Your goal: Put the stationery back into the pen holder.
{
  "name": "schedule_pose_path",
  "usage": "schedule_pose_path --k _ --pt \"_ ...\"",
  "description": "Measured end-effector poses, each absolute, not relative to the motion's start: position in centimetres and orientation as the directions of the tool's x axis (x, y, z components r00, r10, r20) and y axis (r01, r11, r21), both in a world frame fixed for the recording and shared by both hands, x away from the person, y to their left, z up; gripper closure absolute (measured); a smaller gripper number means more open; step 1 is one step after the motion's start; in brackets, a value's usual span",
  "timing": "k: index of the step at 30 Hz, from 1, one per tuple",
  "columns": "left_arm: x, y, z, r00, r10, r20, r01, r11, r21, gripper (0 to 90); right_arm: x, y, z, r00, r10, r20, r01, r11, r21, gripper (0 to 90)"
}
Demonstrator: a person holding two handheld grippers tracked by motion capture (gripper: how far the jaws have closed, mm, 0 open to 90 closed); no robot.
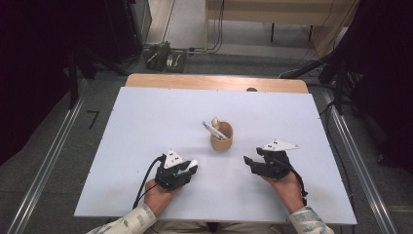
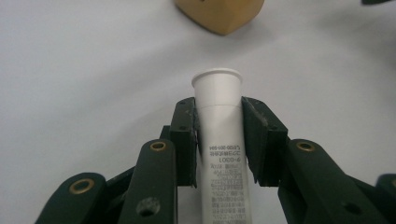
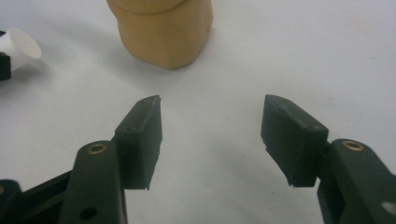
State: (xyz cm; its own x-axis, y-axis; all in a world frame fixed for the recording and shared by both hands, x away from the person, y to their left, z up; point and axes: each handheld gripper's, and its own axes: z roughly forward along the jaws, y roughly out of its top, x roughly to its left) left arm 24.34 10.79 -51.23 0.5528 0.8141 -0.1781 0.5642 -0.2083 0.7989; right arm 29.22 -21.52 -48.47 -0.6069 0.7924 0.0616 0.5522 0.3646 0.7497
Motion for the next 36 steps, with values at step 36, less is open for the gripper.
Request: schedule_pose_path --k 36 --pt "24.65 10.74 -50.45 0.564 0.802 -0.199 0.504 -0.143 0.852 68.8 29.24 -21.50 -48.45 -0.622 0.768 0.151 0.573 0.316 0.756 36.9"
